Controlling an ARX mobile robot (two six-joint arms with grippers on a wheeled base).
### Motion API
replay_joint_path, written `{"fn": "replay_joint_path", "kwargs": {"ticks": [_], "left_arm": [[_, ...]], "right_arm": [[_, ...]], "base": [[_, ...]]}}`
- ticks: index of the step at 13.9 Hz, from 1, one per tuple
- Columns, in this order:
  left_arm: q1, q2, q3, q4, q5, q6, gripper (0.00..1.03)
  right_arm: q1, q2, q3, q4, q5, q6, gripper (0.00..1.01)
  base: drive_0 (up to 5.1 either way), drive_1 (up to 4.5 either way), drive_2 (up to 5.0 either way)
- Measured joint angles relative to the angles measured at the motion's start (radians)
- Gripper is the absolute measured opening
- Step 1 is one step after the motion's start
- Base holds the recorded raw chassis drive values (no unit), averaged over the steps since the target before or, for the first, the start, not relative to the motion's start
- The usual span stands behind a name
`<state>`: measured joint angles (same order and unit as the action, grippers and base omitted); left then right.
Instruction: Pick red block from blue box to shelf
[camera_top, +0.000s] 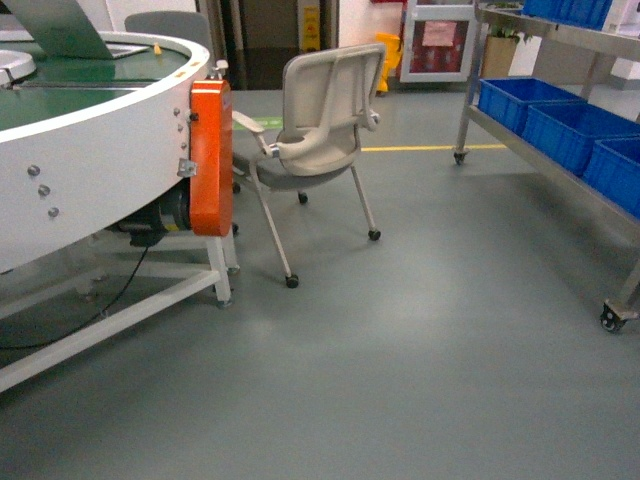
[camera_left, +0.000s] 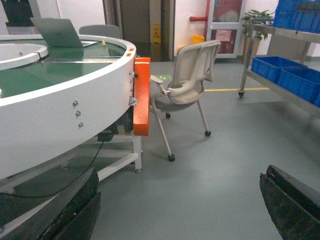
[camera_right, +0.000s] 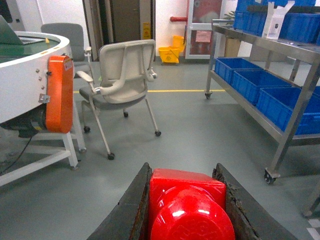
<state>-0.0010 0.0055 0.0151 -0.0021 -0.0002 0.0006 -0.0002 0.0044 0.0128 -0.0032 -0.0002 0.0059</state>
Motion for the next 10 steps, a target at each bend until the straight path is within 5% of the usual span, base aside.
{"fn": "replay_joint_path", "kwargs": {"ticks": [6,10], "left_arm": [[0.0,0.0,0.0,-0.004,-0.002,0.0,0.98],[0.002,0.0,0.0,-0.002,0.0,0.0,0.98]], "right_arm": [[0.0,0.0,0.0,-0.002,0.0,0.0,0.28],[0.0,0.0,0.0,-0.002,0.0,0.0,0.28]], "base": [[0.0,4.38,-4.3],[-1.4,-1.44,-1.4]]}}
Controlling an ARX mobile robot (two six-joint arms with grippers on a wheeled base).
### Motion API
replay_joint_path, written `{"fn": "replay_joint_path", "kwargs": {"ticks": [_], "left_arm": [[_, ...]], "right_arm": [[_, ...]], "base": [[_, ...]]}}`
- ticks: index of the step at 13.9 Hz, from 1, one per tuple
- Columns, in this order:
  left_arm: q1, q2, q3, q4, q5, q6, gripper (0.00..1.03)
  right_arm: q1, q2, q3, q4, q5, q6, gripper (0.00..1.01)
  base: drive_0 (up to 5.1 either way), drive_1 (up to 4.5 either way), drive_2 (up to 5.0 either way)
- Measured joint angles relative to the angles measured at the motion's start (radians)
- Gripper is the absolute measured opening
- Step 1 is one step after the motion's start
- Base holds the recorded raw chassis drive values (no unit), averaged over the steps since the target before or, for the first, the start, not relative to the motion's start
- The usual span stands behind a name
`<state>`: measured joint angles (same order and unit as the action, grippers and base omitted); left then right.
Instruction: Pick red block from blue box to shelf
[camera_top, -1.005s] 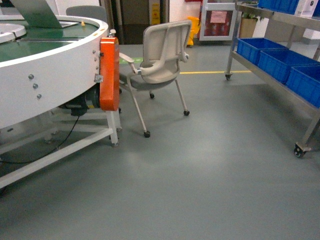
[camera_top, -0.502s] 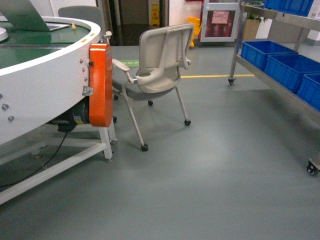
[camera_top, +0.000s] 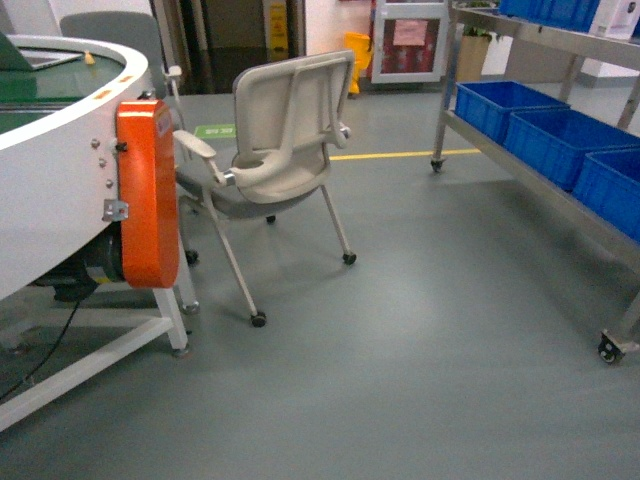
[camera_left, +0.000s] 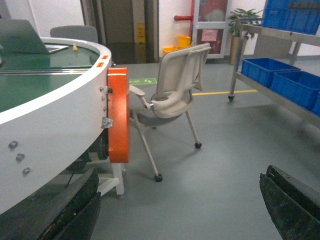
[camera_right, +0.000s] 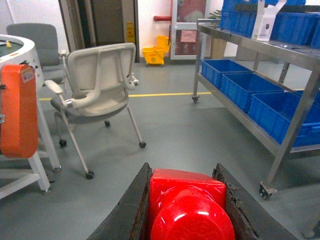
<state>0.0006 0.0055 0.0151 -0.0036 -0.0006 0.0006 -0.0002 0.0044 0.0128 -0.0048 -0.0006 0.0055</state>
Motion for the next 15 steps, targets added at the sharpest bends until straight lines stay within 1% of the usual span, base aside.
{"fn": "replay_joint_path", "kwargs": {"ticks": [15], "left_arm": [[0.0,0.0,0.0,0.0,0.0,0.0,0.98]], "right_arm": [[0.0,0.0,0.0,-0.001,0.0,0.0,0.28]], "base": [[-1.4,-1.38,-1.4]]}}
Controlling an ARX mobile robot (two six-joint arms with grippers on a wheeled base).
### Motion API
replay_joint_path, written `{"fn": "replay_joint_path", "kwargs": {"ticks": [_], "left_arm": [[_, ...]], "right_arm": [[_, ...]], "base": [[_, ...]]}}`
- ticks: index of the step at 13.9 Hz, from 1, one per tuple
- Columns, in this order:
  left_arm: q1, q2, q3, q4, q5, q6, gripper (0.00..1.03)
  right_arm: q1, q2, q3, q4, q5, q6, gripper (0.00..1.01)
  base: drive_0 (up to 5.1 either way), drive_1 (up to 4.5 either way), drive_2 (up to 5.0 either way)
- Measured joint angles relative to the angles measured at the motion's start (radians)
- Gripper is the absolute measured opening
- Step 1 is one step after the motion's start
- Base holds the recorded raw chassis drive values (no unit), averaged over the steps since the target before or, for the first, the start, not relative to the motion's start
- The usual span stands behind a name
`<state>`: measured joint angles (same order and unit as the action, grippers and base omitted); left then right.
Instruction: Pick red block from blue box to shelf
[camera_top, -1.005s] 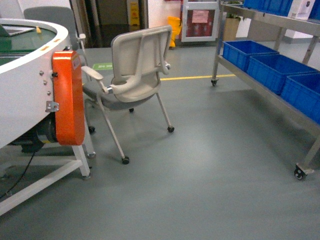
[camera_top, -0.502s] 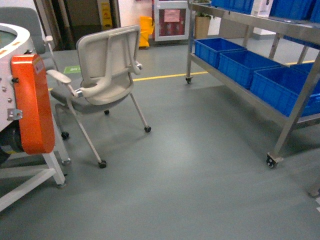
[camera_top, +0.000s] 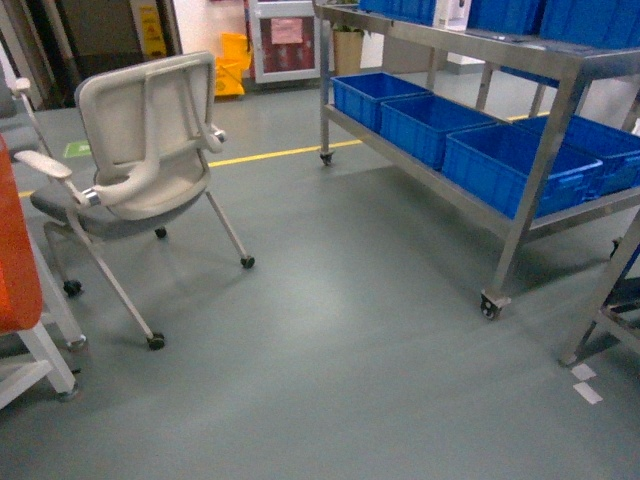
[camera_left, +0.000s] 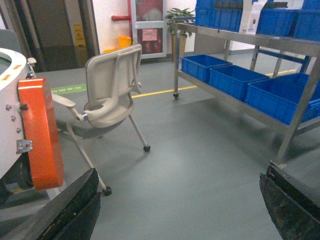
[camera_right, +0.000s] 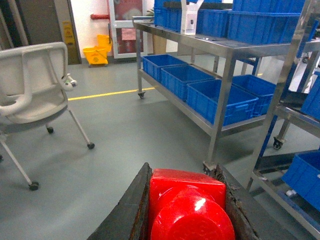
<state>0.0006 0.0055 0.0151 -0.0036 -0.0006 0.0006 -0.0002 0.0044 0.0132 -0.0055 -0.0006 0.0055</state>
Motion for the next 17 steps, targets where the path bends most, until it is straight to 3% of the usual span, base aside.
{"fn": "replay_joint_path", "kwargs": {"ticks": [17], "left_arm": [[-0.001,0.0,0.0,0.0,0.0,0.0,0.98]], "right_arm": [[0.0,0.0,0.0,0.0,0.0,0.0,0.28]], "base": [[-1.4,-1.45,-1.4]]}}
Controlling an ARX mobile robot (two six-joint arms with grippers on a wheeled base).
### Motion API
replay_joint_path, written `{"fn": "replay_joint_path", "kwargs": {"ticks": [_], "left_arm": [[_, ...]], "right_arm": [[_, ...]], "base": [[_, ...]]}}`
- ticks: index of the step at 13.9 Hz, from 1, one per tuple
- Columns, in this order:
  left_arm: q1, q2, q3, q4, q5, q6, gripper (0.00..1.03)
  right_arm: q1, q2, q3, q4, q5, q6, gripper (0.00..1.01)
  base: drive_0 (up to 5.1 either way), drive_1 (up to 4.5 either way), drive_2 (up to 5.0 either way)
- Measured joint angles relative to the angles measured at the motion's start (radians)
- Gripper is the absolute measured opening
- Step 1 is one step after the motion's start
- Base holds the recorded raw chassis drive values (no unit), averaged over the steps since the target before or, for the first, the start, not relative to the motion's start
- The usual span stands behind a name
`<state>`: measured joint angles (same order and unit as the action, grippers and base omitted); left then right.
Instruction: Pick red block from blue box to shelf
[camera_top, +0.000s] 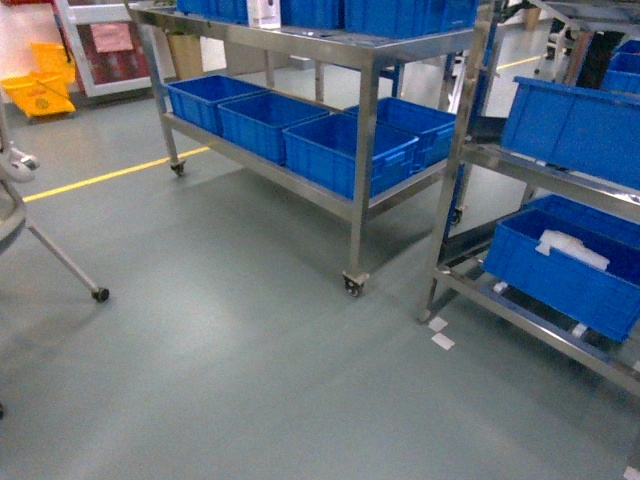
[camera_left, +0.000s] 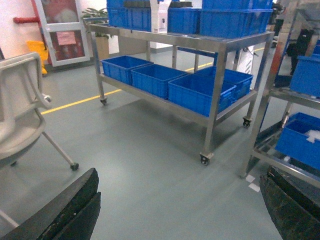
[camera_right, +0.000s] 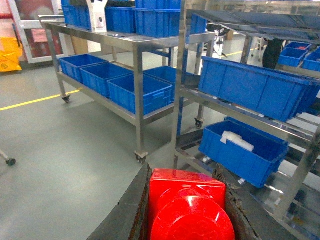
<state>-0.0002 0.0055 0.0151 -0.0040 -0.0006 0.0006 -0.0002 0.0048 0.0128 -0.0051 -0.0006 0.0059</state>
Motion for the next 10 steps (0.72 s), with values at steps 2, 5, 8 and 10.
{"fn": "replay_joint_path", "kwargs": {"ticks": [2,5,8,10], "left_arm": [[0.0,0.0,0.0,0.0,0.0,0.0,0.98],[0.0,0.0,0.0,0.0,0.0,0.0,0.98],[0.0,0.0,0.0,0.0,0.0,0.0,0.98],[0.0,0.0,0.0,0.0,0.0,0.0,0.98]], "right_arm": [[0.0,0.0,0.0,0.0,0.0,0.0,0.28],[0.0,0.0,0.0,0.0,0.0,0.0,0.28],[0.0,0.0,0.0,0.0,0.0,0.0,0.28],[0.0,0.0,0.0,0.0,0.0,0.0,0.28]], "base": [[-1.4,-1.4,-1.4],[-1.4,-1.39,-1.4],[-1.6,-1.56,-1.6],[-1.4,-1.42,-1.4]]}}
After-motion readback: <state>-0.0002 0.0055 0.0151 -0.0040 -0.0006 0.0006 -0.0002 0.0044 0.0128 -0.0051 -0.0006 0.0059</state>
